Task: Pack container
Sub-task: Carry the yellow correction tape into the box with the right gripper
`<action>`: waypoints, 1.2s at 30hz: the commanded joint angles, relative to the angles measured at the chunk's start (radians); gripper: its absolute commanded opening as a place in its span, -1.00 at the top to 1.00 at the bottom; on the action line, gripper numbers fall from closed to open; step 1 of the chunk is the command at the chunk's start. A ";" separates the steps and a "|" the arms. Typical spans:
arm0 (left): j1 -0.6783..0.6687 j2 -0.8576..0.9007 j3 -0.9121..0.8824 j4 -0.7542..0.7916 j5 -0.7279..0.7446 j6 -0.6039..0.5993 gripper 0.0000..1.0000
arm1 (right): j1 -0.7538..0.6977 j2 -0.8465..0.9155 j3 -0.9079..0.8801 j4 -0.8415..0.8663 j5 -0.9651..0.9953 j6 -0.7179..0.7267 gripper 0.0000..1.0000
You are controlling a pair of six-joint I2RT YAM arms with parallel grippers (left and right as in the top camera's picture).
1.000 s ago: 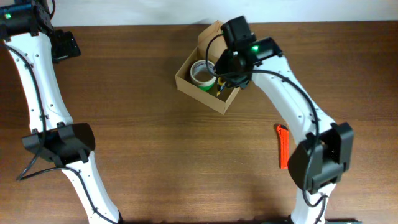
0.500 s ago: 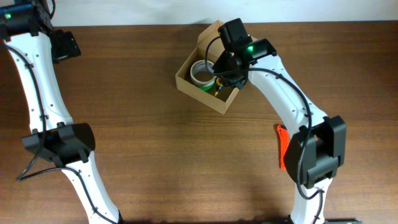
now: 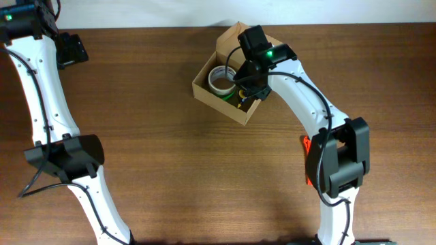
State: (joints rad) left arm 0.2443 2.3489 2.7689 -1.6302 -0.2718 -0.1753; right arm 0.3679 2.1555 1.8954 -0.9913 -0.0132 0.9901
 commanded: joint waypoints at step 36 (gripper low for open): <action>0.003 -0.009 -0.006 0.002 0.004 0.005 -0.99 | -0.029 0.125 0.016 0.000 0.076 -0.177 0.12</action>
State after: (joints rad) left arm 0.2443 2.3489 2.7689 -1.6302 -0.2718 -0.1753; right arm 0.3462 2.2738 1.8961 -1.0073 0.0444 0.8944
